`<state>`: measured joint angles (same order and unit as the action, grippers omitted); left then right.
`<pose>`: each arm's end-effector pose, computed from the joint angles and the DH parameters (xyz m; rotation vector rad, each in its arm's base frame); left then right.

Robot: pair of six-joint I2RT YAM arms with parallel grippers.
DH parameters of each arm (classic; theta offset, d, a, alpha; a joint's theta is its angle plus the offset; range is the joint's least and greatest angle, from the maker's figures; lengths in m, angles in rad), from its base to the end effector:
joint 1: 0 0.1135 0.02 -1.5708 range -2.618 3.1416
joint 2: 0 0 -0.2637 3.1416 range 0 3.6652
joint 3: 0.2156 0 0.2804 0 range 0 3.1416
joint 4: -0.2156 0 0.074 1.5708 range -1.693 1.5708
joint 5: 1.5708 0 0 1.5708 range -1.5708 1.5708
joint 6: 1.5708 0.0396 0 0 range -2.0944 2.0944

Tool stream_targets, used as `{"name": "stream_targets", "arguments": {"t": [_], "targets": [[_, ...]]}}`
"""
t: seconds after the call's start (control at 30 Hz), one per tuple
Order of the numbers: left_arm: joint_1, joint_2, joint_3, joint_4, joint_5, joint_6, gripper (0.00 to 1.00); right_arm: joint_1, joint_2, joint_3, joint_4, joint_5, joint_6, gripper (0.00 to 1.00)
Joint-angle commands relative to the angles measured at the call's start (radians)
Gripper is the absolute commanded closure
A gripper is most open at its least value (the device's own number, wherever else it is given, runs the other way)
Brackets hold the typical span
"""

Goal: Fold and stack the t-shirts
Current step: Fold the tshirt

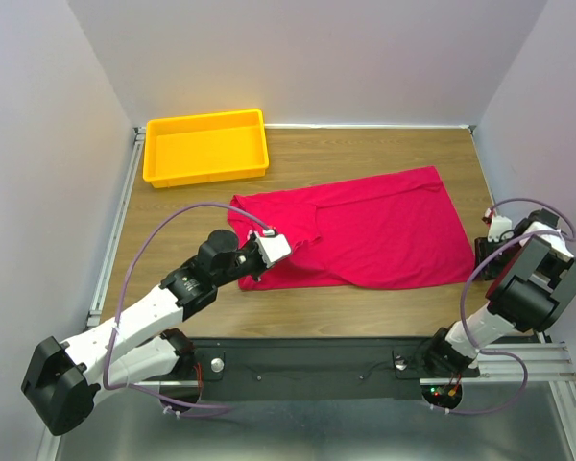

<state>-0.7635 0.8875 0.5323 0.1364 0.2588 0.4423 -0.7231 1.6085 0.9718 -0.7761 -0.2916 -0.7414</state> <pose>0.1669 -0.1738 0.2546 1.1728 1.3730 -0.4610 0.2350 -0.1923 0.1519 -0.0587 2.8255 0.1590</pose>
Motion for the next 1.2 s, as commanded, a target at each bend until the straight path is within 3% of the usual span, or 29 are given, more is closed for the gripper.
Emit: {"name": "stream_targets", "arguments": {"t": [0.0, 0.43, 0.77, 0.87, 1.03, 1.17], "targets": [[0.006, -0.021, -0.006, 0.031, 0.002, -0.005, 1.00, -0.016, -0.087, -0.008, 0.015, 0.009, -0.065, 0.54], [0.006, -0.021, -0.011, 0.035, 0.007, -0.002, 1.00, -0.018, -0.053, -0.018, -0.015, -0.029, -0.306, 0.53], [0.006, -0.012, -0.008, 0.038, 0.005, -0.002, 1.00, -0.018, 0.067, 0.015, -0.011, -0.081, -0.274, 0.57], [0.006, -0.016, -0.009, 0.038, 0.003, -0.004, 1.00, -0.018, 0.071, 0.004, -0.006, -0.090, -0.271, 0.69], [0.006, -0.025, -0.006, 0.034, -0.006, -0.002, 1.00, -0.018, 0.007, 0.004, -0.012, -0.084, -0.260, 0.99], [0.006, -0.045, -0.006, 0.034, -0.024, -0.005, 1.00, -0.018, -0.065, 0.022, -0.055, -0.087, -0.253, 0.99]]}}
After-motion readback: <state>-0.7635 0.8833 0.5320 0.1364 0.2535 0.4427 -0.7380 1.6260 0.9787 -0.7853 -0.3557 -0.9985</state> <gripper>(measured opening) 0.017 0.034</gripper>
